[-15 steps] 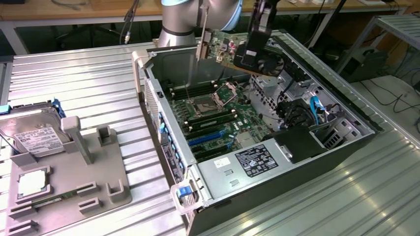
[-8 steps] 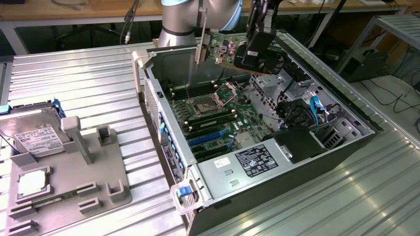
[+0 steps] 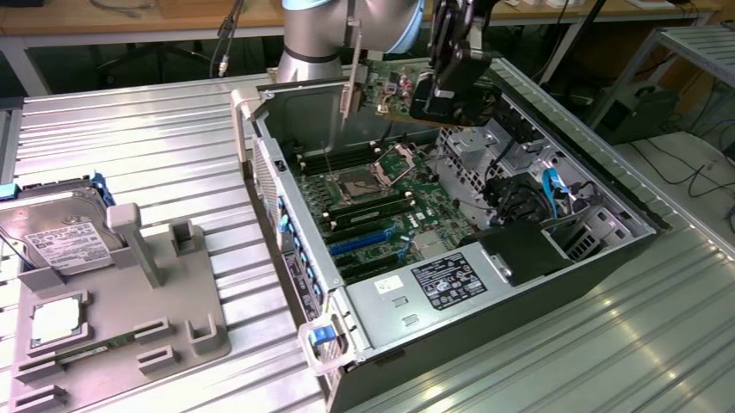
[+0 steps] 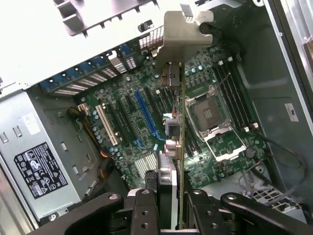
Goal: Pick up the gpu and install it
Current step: 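Insert the gpu into the slot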
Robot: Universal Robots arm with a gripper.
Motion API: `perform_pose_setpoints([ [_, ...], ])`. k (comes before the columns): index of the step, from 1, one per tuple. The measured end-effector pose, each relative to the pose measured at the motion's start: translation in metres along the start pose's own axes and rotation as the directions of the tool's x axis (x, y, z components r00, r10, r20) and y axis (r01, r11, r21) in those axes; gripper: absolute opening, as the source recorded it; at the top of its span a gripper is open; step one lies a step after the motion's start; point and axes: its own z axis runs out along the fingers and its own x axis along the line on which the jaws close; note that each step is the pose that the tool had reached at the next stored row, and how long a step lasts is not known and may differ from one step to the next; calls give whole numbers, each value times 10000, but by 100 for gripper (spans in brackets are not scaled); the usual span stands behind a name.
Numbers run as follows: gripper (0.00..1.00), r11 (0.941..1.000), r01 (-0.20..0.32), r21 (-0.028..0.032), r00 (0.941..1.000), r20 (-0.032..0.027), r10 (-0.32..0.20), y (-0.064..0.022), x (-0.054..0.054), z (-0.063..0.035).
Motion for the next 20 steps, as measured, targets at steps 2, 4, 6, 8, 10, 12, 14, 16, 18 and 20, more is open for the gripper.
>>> perform_pose_setpoints([
  [2, 28, 9993, 371, -7, 9993, 4, -371, 0, 0, 0],
  [4, 28, 9973, 738, -13, 9973, 10, -738, 0, 0, 0],
  [6, 28, 9936, 1127, -20, 9936, 15, -1127, 0, 0, 0],
  [8, 28, 9864, 1644, -29, 9864, 23, -1644, 0, 0, 0],
  [10, 28, 9796, 2009, -35, 9796, 29, -2009, 0, 0, 0],
  [12, 28, 9715, 2370, -41, 9715, 35, -2370, 0, 0, 0],
  [14, 28, 9625, 2712, -46, 9625, 40, -2712, 0, 0, 0],
  [16, 28, 9529, 3031, -51, 9529, 46, -3031, 0, 0, 0],
  [18, 28, 9450, 3272, -50, 9450, 52, -3271, 0, 0, 1],
  [20, 28, 9398, 3417, 41, 9398, 58, -3417, 0, 0, 5],
])
